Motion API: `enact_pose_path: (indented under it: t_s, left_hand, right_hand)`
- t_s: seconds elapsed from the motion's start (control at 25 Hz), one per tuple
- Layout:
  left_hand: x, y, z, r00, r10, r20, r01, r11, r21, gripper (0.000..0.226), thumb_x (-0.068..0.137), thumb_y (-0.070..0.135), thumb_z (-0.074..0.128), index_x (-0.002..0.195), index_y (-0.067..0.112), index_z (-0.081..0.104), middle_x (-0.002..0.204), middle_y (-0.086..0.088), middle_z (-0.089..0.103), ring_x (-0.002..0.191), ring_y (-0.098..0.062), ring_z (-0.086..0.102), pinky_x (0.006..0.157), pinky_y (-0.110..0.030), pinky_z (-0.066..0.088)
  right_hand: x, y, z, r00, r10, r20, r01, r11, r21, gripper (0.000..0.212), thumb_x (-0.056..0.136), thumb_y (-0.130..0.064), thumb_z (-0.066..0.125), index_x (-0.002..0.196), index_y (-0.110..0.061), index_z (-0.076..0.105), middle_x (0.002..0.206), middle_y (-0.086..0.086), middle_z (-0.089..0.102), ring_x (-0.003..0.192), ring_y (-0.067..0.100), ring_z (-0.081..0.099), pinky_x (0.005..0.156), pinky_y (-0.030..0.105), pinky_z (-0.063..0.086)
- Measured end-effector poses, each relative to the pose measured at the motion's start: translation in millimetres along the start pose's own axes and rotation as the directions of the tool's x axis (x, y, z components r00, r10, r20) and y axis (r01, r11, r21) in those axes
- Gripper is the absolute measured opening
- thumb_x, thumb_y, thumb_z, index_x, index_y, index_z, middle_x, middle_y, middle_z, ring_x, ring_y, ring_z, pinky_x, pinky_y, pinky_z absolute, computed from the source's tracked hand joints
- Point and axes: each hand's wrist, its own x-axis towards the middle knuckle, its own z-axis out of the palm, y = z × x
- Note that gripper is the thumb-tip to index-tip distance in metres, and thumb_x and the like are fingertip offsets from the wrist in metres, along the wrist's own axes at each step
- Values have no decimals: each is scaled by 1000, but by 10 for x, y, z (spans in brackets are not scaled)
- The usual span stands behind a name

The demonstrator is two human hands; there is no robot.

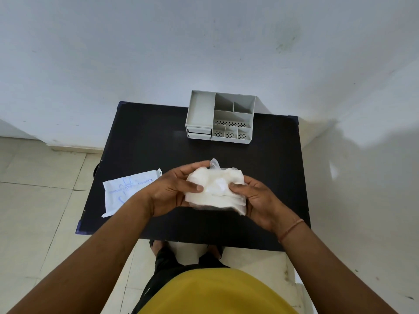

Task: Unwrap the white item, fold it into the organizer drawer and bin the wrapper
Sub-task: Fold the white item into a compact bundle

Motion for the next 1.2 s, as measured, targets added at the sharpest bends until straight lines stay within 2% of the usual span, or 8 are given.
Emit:
enact_pose_path:
  t_s: [0.16,0.28,0.48,0.6,0.72,0.84,1.0,1.2]
  left_hand:
    - [90,-64,18,977,-43,-208,64,993,97,40,83,2,83,120,18,82,127,-15,79,117,-41,74,86,-53,64]
    - [129,-105,-7,952,-33,-303,62,994,87,35,84,7,85,118,13,82,122,-18,80,104,-39,77,70,-46,65]
    - [130,-119,6,934,-32,-355,72,992,101,30,87,6,83,116,14,82,117,-16,82,100,-38,77,71,-47,65]
    - [138,-141,10,940,-31,-338,65,994,92,31,88,3,81,117,15,82,120,-13,81,108,-38,76,78,-51,67]
    - [148,-175,12,949,-27,-313,60,994,95,33,86,1,82,116,16,83,121,-12,81,112,-39,75,77,-45,66]
    - [175,-226,-17,946,-41,-320,77,992,99,34,86,2,83,117,15,83,122,-14,81,112,-40,75,75,-42,64]
    - [158,-273,-99,942,-126,-312,119,992,-43,36,89,-2,77,123,11,80,127,-17,79,113,-38,77,94,-52,64]
    - [130,-298,-132,937,-156,-314,144,988,-62,37,91,-5,74,125,9,78,127,-18,78,118,-40,74,106,-57,57]
  right_hand:
    - [-107,-112,-27,985,30,172,-25,999,-30,40,97,-17,65,135,-29,64,132,11,74,126,42,67,106,65,51]
    - [-136,-174,-120,932,62,357,-53,998,-34,82,81,0,78,146,-41,49,139,6,69,129,39,65,92,53,62]
    - [-102,-201,-59,954,115,279,36,874,-485,134,70,0,90,164,-42,3,155,-5,41,132,26,55,107,44,55]
    - [-111,-194,32,986,55,154,-1,943,-332,118,81,4,83,161,-46,12,141,-9,48,120,30,62,84,41,65]
    - [-108,-152,90,999,28,23,-21,966,-256,78,92,-8,76,153,-39,38,137,-1,55,116,32,66,72,38,64]
    - [-127,-112,98,997,63,54,-54,985,-161,49,99,-12,67,140,-35,54,134,14,66,97,30,74,65,34,63]
    - [-167,-100,-6,957,105,272,-131,988,80,64,90,3,66,145,-27,55,139,23,65,100,33,75,76,37,66]
    - [-151,-107,-32,924,139,356,-95,986,-138,89,85,15,70,151,-38,42,141,18,61,108,33,74,85,41,65]
